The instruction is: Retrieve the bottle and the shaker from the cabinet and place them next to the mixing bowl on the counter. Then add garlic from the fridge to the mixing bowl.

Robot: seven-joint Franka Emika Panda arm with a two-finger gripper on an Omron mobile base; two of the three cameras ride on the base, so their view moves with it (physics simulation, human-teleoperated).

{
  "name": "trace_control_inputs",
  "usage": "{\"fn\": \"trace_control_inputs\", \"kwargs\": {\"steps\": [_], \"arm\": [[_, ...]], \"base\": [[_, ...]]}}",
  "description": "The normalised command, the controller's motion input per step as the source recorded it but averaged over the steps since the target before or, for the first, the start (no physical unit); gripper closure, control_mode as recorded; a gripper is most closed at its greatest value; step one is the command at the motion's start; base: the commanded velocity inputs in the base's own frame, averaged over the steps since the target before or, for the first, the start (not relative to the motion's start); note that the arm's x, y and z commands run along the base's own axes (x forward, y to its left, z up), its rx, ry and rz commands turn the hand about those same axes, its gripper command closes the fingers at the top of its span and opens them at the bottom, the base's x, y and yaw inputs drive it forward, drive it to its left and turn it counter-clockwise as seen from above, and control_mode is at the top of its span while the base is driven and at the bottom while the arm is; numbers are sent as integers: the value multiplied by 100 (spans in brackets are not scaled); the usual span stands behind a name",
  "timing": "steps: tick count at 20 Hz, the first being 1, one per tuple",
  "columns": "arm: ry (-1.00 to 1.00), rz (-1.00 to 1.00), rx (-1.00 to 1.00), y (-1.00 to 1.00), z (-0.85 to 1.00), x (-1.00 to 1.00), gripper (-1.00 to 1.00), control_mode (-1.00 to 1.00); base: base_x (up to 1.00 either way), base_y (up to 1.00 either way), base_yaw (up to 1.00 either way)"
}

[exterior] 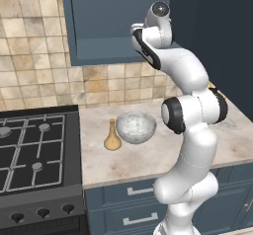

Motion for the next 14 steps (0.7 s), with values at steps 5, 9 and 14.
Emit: {"fn": "trace_control_inputs", "kwargs": {"steps": [5, 9, 14], "arm": [[0, 0, 0, 0, -9, 0, 100, -100], [-3, 0, 0, 6, -6, 0, 100, -100], [-19, -2, -1, 4, 0, -25, 100, -100]], "base": [[0, 0, 0], [0, 0, 0], [0, 0, 0]]}}
